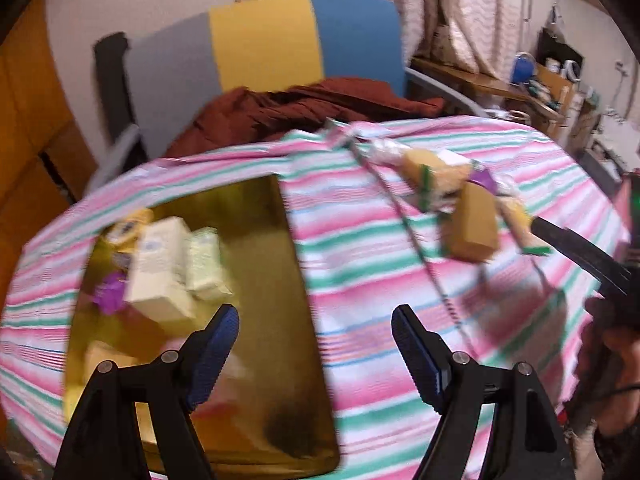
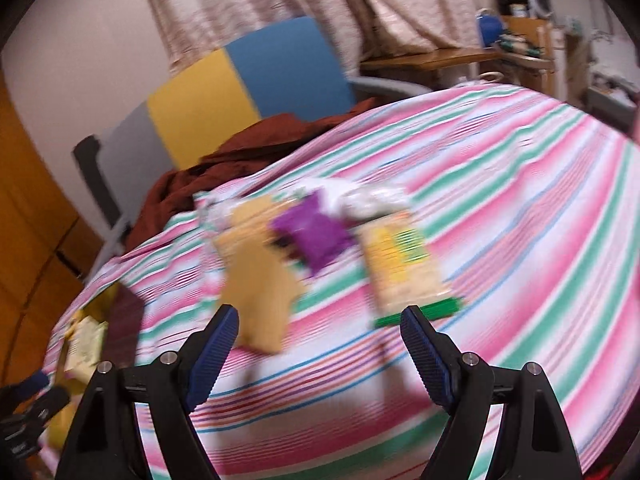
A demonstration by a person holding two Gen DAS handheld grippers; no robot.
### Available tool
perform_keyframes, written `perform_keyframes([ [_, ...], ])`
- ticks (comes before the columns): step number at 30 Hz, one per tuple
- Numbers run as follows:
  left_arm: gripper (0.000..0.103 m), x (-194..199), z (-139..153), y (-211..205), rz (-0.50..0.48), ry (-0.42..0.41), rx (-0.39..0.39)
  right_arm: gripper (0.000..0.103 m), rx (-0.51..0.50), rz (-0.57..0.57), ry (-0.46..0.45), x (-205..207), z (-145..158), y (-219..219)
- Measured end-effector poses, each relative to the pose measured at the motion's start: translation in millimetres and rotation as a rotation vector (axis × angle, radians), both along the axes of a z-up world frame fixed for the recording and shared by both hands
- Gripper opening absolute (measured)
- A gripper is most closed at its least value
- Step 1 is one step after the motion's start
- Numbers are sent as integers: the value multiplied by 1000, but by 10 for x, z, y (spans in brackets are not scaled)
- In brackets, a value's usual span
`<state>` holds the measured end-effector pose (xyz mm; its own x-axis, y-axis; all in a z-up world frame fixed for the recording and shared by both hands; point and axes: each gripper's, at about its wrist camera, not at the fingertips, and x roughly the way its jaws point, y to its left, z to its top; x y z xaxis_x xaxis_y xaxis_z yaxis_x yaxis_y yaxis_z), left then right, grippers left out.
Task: Organize objects
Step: 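Move both tools from the gold tray back to the remaining items, then grasp the WEIDAN cracker packet with the right tool while the left tool grasps the tan sponge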
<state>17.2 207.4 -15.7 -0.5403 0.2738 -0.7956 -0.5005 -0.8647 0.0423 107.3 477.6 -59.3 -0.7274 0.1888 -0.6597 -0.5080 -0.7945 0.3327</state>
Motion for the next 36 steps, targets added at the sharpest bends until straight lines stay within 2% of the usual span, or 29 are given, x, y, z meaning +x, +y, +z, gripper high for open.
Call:
perform_keyframes([
  [2, 80, 50, -58, 129, -50, -34, 17, 86, 16, -38, -20, 30, -45, 150],
  [6, 80, 130, -138, 331, -104, -55, 1, 87, 18, -71, -35, -7, -99, 399],
  [13, 80, 155, -255, 635, -197, -85, -1, 86, 86, -13, -126, -472, -304, 518],
  [15, 80, 127, -270, 698, -216, -97, 22, 81, 80, -18, -163, -514, -405, 552],
  [18, 80, 55, -321, 836, -238, -130, 48, 53, 114, -31, -158, -473, -394, 509],
  [23, 80, -164, -447, 1169, -242, -204, 93, 49, 153, -37, -164, -394, -392, 412],
  [29, 80, -308, -526, 1578, -266, -155, 71, 49, 139, -79, -133, -295, -419, 410],
  [36, 80, -433, -657, 1847, -294, -110, 32, 50, 138, -83, -116, -292, -448, 421],
])
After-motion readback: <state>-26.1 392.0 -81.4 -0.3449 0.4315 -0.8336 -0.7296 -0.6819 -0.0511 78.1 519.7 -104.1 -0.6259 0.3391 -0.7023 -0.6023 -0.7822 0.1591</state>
